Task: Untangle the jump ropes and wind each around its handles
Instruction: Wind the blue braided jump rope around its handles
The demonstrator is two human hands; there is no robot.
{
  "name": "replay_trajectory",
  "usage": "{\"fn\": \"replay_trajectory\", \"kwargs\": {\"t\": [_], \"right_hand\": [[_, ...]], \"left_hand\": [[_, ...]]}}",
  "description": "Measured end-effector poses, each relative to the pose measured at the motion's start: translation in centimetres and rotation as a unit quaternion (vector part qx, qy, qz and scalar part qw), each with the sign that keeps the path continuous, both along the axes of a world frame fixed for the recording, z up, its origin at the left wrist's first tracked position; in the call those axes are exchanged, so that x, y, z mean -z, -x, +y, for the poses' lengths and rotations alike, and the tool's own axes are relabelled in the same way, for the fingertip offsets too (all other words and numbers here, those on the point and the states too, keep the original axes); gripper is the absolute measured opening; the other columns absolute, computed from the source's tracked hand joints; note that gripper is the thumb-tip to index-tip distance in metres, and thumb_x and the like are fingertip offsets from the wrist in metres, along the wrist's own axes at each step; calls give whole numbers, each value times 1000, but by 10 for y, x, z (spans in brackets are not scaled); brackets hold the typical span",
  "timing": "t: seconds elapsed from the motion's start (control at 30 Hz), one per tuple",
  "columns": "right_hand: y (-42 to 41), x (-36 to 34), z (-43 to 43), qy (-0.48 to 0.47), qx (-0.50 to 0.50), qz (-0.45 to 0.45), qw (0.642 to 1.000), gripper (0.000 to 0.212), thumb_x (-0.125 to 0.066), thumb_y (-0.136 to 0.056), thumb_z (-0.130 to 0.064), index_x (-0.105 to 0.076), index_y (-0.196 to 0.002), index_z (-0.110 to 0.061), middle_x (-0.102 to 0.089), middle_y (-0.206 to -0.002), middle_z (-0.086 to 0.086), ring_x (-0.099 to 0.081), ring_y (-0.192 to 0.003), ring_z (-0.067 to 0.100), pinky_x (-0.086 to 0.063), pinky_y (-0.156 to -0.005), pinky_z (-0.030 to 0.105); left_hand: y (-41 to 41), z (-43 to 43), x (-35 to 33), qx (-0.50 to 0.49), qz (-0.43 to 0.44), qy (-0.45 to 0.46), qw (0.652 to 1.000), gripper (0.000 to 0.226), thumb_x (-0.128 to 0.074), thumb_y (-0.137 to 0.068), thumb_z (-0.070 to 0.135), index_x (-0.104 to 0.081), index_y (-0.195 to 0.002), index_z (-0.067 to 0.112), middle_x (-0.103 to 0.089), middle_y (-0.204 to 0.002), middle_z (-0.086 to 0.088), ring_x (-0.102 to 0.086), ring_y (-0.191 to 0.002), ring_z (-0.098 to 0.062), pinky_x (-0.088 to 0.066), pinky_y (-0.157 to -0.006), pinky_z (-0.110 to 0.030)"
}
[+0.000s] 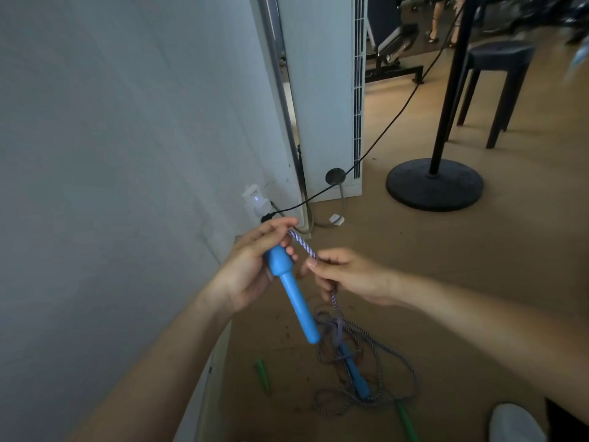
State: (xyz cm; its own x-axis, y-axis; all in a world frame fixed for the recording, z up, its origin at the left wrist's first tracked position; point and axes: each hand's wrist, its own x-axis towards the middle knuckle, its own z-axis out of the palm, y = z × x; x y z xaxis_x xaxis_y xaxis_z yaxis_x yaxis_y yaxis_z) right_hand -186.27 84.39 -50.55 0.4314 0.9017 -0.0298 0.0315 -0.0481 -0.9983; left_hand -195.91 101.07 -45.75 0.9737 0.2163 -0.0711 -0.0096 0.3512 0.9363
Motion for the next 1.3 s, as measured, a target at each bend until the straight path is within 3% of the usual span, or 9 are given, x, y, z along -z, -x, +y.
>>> {"fn": "replay_trajectory", "kwargs": {"t": [0.07,0.2,0.37,0.6,0.8,0.97,1.1,1.2,1.3], "right_hand": [[-7,-1,-5,-5,31,9,999,24,-49,-102,-22,-65,-107,-5,-43,-61,-2,-49,-56,13,-46,-62,25],[-17,-9,-14,40,8,23,999,29,-60,-91,-35,-68,-106,-11,-63,-87,1,-55,-66,12,-44,-58,22],[-9,-6,-17,68,-71,-4,995,28,-64,-94,-21,-61,-115,-4,-73,-101,11,-68,-84,21,-51,-66,28],[-10,-10,-21,27,-5,-26,999,24,-53,-101,-15,-62,-115,2,-67,-81,8,-66,-75,18,-53,-75,26],[-17,-22,-28,-12,45,77,996,29,-50,-101,-14,-59,-120,5,-65,-81,10,-66,-90,26,-54,-96,44],[-25,-34,-34,-37,71,149,986,31,-47,-101,-12,-57,-124,7,-62,-81,10,-68,-87,22,-55,-95,42],[-40,-37,-48,31,97,39,994,31,-50,-101,-19,-59,-124,0,-67,-86,10,-68,-98,26,-54,-92,44],[-52,-33,-59,96,130,-68,984,24,-53,-101,-16,-62,-117,0,-67,-87,11,-68,-85,22,-61,-79,41],[-59,-27,-67,146,132,-148,969,18,-57,-99,-12,-64,-109,2,-69,-89,16,-70,-72,24,-61,-65,32]], "left_hand": [[0,3,0,-5,12,10,1000,38,-60,-84,1,-67,-120,1,-58,-76,-3,-55,-71,-18,-55,-73,-28],[-3,7,-2,-59,-22,64,996,44,-54,-84,-1,-62,-126,-2,-55,-73,-3,-54,-72,-15,-50,-80,-29],[-6,7,-3,-118,-51,102,986,37,-42,-93,-6,-63,-122,3,-58,-77,-4,-55,-73,-15,-50,-78,-27],[-9,4,0,-141,-36,81,986,37,-58,-90,17,-59,-127,15,-61,-105,-5,-58,-101,-28,-43,-91,-38],[-4,-29,34,-13,89,25,996,67,-50,-77,45,-51,-141,22,-68,-127,-13,-62,-118,-29,-39,-103,-43],[-6,-60,61,112,105,-30,988,58,-43,-82,43,-62,-130,17,-66,-131,-11,-55,-125,-31,-25,-116,-54],[-7,-66,56,115,151,-108,976,57,-52,-77,34,-63,-123,2,-70,-107,-15,-60,-105,-32,-44,-95,-41],[-5,-59,57,52,125,-160,978,18,-61,-89,8,-69,-103,1,-69,-85,-13,-71,-84,-26,-54,-77,-27],[-3,-52,58,47,124,-260,956,17,-61,-91,-7,-67,-106,-10,-64,-78,-10,-65,-59,-7,-52,-62,-15]]}}
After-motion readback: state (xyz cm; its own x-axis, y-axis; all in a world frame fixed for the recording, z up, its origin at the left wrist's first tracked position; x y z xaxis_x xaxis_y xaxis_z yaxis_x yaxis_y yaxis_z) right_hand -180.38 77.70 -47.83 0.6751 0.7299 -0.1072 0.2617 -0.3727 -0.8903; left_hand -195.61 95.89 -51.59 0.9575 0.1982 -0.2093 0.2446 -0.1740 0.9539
